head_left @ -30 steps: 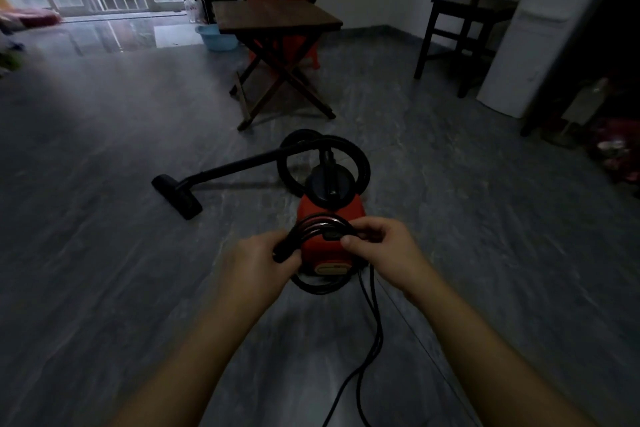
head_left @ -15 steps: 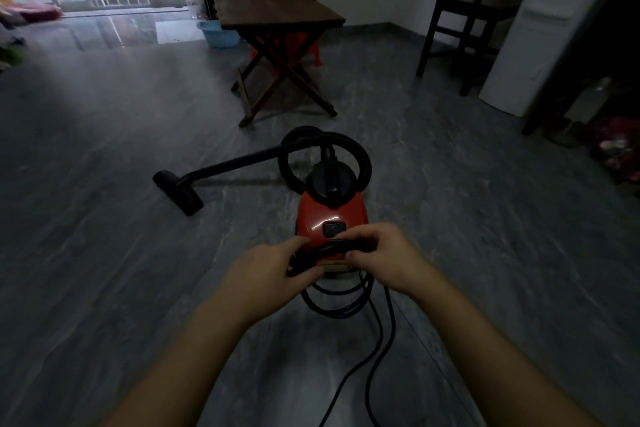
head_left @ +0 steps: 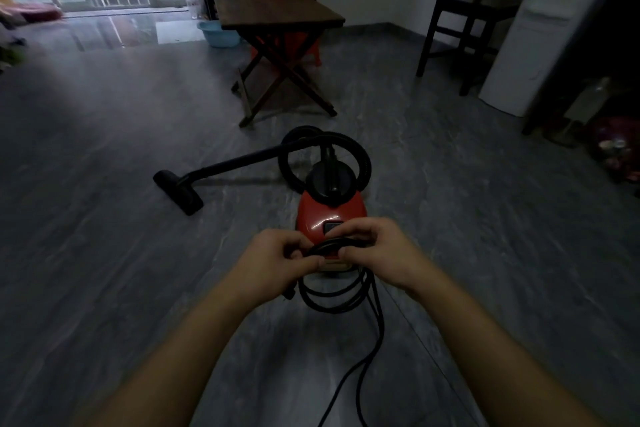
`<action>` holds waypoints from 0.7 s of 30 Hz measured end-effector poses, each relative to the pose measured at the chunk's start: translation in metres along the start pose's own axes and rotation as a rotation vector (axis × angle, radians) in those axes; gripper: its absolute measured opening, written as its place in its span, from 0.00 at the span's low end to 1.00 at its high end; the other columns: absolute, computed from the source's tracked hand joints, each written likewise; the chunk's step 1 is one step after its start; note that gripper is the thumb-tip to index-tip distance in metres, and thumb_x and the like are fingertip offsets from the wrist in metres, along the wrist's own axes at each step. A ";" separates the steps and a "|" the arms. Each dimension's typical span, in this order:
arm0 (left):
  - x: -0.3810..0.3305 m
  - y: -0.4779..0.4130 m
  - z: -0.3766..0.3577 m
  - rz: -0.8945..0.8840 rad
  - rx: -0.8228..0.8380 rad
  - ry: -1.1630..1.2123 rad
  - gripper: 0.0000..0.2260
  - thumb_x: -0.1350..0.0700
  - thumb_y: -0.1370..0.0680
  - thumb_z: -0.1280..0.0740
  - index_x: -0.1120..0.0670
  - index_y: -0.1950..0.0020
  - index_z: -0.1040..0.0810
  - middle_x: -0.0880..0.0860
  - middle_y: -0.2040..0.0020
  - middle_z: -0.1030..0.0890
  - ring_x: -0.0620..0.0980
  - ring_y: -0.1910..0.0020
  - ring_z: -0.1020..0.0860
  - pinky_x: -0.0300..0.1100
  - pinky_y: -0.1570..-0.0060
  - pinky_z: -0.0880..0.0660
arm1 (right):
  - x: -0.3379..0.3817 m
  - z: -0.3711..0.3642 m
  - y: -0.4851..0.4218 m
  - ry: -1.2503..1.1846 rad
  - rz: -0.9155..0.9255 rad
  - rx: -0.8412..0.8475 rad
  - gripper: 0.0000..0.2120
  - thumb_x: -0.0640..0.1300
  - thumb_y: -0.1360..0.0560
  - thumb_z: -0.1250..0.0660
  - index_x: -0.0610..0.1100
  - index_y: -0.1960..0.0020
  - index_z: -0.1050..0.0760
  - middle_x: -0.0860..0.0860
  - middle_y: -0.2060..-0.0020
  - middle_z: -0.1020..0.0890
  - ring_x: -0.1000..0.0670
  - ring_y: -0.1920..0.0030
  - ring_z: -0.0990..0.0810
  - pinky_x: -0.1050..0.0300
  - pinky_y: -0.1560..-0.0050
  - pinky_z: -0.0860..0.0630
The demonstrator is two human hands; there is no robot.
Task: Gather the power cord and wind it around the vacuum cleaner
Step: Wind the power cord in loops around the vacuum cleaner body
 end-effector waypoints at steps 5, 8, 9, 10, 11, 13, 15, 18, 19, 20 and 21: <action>-0.005 0.000 0.004 -0.016 -0.134 0.085 0.03 0.59 0.26 0.26 0.58 0.56 0.17 0.47 0.76 0.29 0.52 0.74 0.24 0.51 0.71 0.21 | -0.005 0.007 -0.003 0.057 0.066 -0.095 0.06 0.38 0.25 0.29 0.45 0.49 0.17 0.48 0.54 0.14 0.52 0.52 0.14 0.58 0.51 0.18; -0.007 0.000 0.009 -0.019 -0.211 0.120 0.03 0.59 0.26 0.26 0.58 0.58 0.17 0.47 0.77 0.29 0.48 0.76 0.25 0.41 0.74 0.24 | -0.011 0.015 -0.002 0.052 0.058 -0.141 0.05 0.40 0.26 0.27 0.45 0.50 0.17 0.48 0.54 0.14 0.51 0.52 0.14 0.56 0.49 0.18; -0.006 0.000 0.011 -0.009 -0.235 0.148 0.04 0.59 0.26 0.26 0.58 0.58 0.17 0.48 0.76 0.27 0.48 0.76 0.24 0.40 0.74 0.25 | -0.012 0.018 -0.002 0.042 0.057 -0.156 0.05 0.40 0.26 0.27 0.45 0.50 0.17 0.48 0.55 0.14 0.51 0.53 0.14 0.57 0.51 0.18; -0.006 0.000 0.013 0.002 -0.257 0.181 0.04 0.59 0.26 0.26 0.59 0.57 0.17 0.49 0.75 0.26 0.49 0.76 0.23 0.40 0.74 0.25 | -0.012 0.019 -0.002 0.022 0.051 -0.168 0.05 0.40 0.26 0.26 0.45 0.51 0.17 0.48 0.56 0.14 0.52 0.54 0.14 0.59 0.53 0.19; -0.005 0.000 0.015 0.016 -0.277 0.212 0.04 0.59 0.26 0.27 0.60 0.57 0.17 0.51 0.74 0.25 0.50 0.75 0.23 0.41 0.73 0.24 | -0.012 0.019 -0.001 -0.001 0.048 -0.179 0.05 0.39 0.27 0.26 0.46 0.51 0.17 0.50 0.57 0.13 0.53 0.55 0.15 0.61 0.54 0.20; -0.004 0.001 0.017 0.052 -0.295 0.269 0.05 0.58 0.25 0.27 0.60 0.57 0.18 0.53 0.72 0.23 0.51 0.73 0.22 0.43 0.69 0.22 | -0.010 0.019 -0.002 -0.038 0.057 -0.211 0.07 0.37 0.28 0.26 0.47 0.52 0.17 0.54 0.60 0.13 0.56 0.57 0.15 0.64 0.55 0.21; -0.003 0.002 0.015 0.096 -0.289 0.339 0.06 0.57 0.24 0.28 0.60 0.55 0.18 0.52 0.70 0.21 0.51 0.70 0.21 0.43 0.65 0.20 | -0.008 0.019 -0.003 -0.073 0.069 -0.262 0.08 0.36 0.29 0.25 0.46 0.51 0.17 0.53 0.58 0.13 0.55 0.55 0.15 0.63 0.53 0.20; -0.004 0.004 0.008 0.153 -0.224 0.422 0.06 0.58 0.23 0.30 0.61 0.53 0.19 0.52 0.69 0.18 0.55 0.67 0.19 0.45 0.62 0.18 | -0.005 0.020 -0.002 -0.124 0.092 -0.349 0.11 0.37 0.29 0.25 0.43 0.47 0.17 0.48 0.52 0.13 0.51 0.49 0.15 0.56 0.46 0.19; -0.004 0.004 0.006 0.167 -0.189 0.420 0.07 0.58 0.22 0.30 0.62 0.52 0.19 0.55 0.68 0.17 0.55 0.67 0.18 0.45 0.62 0.18 | -0.003 0.020 -0.002 -0.136 0.103 -0.367 0.11 0.36 0.28 0.26 0.42 0.46 0.17 0.48 0.51 0.14 0.51 0.48 0.15 0.56 0.46 0.19; -0.004 0.004 0.004 0.175 -0.151 0.402 0.07 0.59 0.22 0.31 0.63 0.51 0.20 0.58 0.66 0.16 0.55 0.66 0.17 0.45 0.63 0.18 | -0.002 0.019 -0.002 -0.153 0.114 -0.374 0.11 0.35 0.28 0.27 0.42 0.46 0.18 0.47 0.51 0.14 0.51 0.48 0.15 0.57 0.46 0.19; -0.003 0.004 0.002 0.176 -0.117 0.371 0.07 0.59 0.22 0.32 0.63 0.50 0.20 0.61 0.63 0.16 0.55 0.66 0.16 0.45 0.63 0.18 | -0.001 0.019 -0.002 -0.172 0.123 -0.371 0.10 0.34 0.27 0.28 0.42 0.46 0.18 0.47 0.50 0.14 0.51 0.48 0.15 0.58 0.46 0.19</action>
Point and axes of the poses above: each hand's wrist, its own y-axis away from the middle knuckle, its own z-axis out of the back of the hand, x = y × z, the point moved 4 cm from there along -y, towards the middle knuckle
